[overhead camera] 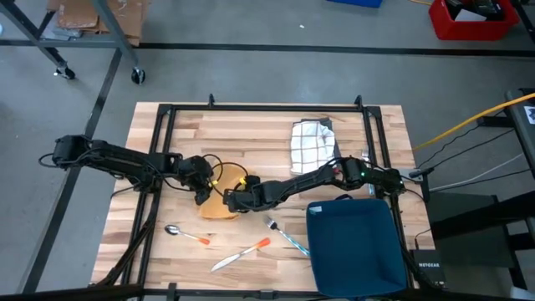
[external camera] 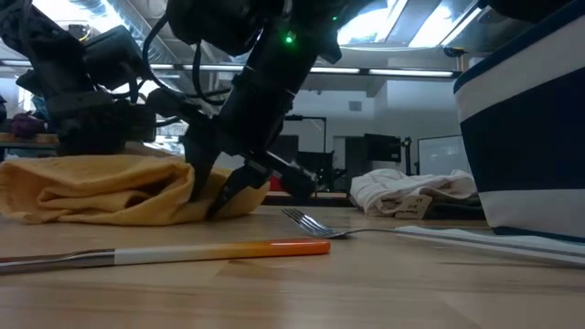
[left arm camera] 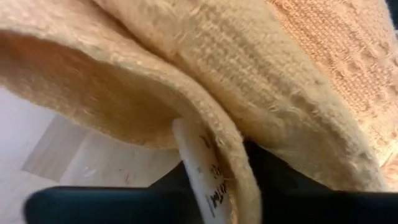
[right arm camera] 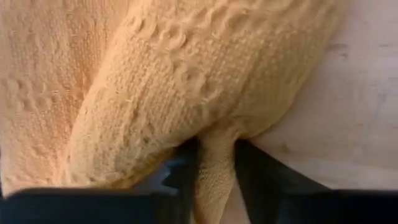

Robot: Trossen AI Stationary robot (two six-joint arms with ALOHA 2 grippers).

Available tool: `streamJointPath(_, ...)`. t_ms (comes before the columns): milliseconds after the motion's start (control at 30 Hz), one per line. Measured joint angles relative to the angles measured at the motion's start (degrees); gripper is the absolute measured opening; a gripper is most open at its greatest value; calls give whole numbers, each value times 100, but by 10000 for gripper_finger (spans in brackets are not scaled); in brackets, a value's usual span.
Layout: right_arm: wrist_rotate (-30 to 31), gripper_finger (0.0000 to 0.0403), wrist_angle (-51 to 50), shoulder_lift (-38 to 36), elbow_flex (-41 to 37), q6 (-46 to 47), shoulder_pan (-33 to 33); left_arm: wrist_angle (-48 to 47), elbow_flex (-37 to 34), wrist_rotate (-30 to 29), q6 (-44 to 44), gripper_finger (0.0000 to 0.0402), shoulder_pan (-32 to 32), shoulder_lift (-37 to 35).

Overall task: Fold towel
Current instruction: Stack the orange towel on top of the white towel

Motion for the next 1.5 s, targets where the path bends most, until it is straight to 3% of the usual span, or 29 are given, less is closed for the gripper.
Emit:
streamJointPath(133, 258, 29, 93, 23, -3, -512, 0, 10, 0, -88, 123, 25, -2, 0)
streamJointPath(200, 447, 13, 238, 32, -15, -837, 26, 97, -2, -106, 195, 9, -2, 1)
streamJointPath(400, 1109, 41, 946, 48, -20, -1202, 57, 866, -7, -125, 201, 6, -19, 4)
streamJointPath(700, 2153, 8, 1051, -5, -24, -1342, 81, 1380, 2, -209, 212, 4, -142, 0)
streamJointPath(900, 2405, 26, 349, -392, -22, -1447, 31, 2308, 4, -202, 349, 3, -149, -4)
streamJointPath(1267, 2927, 16, -831, -969, -3, -1376, -17, 3825, 40, -434, 488, 1, 171, 14)
streamJointPath(1500, 2950, 15, -1693, -1087, -2, -601, -73, 3836, 650, -469, 633, 1, 415, 621)
